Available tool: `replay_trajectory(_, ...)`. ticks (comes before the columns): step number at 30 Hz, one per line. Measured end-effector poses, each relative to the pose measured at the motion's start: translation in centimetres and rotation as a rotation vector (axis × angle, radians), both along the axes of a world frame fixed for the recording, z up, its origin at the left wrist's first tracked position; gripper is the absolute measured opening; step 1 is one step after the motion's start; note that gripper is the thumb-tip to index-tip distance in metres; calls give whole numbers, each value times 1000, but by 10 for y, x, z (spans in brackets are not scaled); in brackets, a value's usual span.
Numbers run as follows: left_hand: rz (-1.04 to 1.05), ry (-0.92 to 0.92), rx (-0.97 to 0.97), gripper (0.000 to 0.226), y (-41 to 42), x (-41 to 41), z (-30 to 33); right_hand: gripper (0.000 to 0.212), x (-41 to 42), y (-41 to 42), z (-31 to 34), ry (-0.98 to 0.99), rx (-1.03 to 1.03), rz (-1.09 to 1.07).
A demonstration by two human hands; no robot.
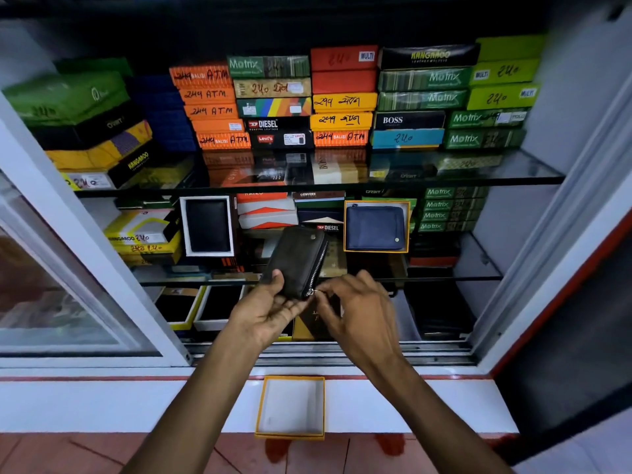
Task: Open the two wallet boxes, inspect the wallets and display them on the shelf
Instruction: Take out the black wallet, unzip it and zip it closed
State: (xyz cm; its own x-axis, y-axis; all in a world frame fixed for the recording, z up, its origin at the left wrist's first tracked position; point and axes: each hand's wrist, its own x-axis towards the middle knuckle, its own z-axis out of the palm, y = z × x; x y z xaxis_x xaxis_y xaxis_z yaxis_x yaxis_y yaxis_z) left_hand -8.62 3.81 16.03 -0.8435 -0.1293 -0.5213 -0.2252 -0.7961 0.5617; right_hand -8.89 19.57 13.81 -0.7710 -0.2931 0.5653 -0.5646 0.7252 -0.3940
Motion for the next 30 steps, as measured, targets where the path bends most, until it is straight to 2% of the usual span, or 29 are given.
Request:
replay_trajectory(3,-27,19,-62,11,-1,6,-6,18,-10,9,8,75,82,-56)
replay_trajectory(8,-148,81,-291,15,-21,23,-13,22,-34,39,24,134,151,-79)
replay_trajectory(12,-346,139,-434,29,-37,29,-3,19,-43,40,35,118,149,81)
replay_trajectory(15,-542,152,-497,42,-39,33,5,26,-57,36,43,34,103,257)
replay_trajectory(18,-657,170,-513,42,-33,35,10,27,-65,21,42,-60,124,460)
replay_trajectory(21,-734,165,-522,38,-20,36,12,17,-71,5,36,-86,108,619)
replay_trajectory(23,-720,142,-511,40,-15,40,9,12,-76,6,27,-226,21,623)
replay_trajectory(26,-614,99,-507,44,-17,46,6,14,-71,25,14,-563,-378,462)
replay_trajectory(28,-522,76,-515,44,-23,48,3,31,-62,38,9,-820,-620,330)
replay_trajectory(30,-459,68,-529,42,-28,50,1,46,-48,48,7,-1044,-678,302)
